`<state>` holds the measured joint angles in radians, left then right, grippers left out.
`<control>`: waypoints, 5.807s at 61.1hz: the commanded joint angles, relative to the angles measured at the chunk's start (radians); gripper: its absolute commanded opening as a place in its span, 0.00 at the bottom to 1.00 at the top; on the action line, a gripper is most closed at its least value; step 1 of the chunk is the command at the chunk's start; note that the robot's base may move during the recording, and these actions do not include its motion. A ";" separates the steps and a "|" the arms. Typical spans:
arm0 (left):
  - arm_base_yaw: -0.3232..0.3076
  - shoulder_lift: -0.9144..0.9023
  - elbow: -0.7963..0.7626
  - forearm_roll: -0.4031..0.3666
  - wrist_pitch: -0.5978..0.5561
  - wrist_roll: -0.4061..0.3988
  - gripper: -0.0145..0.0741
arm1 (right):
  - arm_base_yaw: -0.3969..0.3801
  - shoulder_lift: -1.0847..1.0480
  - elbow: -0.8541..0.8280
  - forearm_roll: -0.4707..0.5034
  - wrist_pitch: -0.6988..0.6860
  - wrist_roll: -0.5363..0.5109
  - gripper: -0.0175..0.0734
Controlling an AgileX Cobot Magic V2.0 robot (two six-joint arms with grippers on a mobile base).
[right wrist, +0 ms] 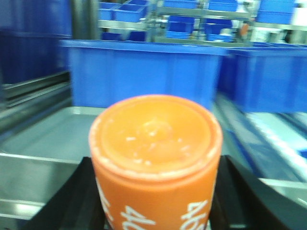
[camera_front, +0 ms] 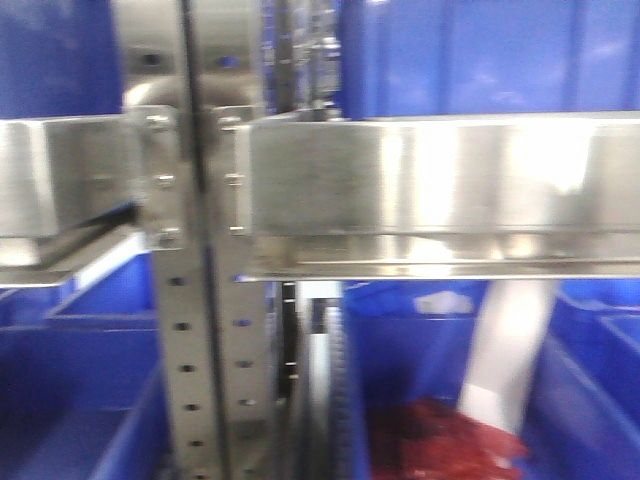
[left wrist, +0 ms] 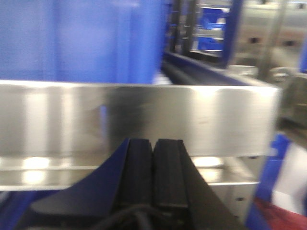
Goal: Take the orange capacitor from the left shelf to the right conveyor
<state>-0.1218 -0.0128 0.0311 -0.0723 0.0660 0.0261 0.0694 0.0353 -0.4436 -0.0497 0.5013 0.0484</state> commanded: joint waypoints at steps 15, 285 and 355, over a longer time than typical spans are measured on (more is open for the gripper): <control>-0.006 -0.012 -0.003 -0.002 -0.088 -0.002 0.02 | -0.007 0.016 -0.028 -0.009 -0.098 -0.007 0.27; -0.006 -0.010 -0.003 -0.002 -0.088 -0.002 0.02 | -0.007 0.016 -0.028 -0.009 -0.096 -0.007 0.27; 0.079 -0.010 -0.003 -0.002 -0.088 -0.002 0.02 | -0.007 0.017 -0.028 -0.009 -0.097 -0.007 0.27</control>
<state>-0.0422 -0.0128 0.0311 -0.0723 0.0660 0.0261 0.0680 0.0353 -0.4436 -0.0497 0.4989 0.0484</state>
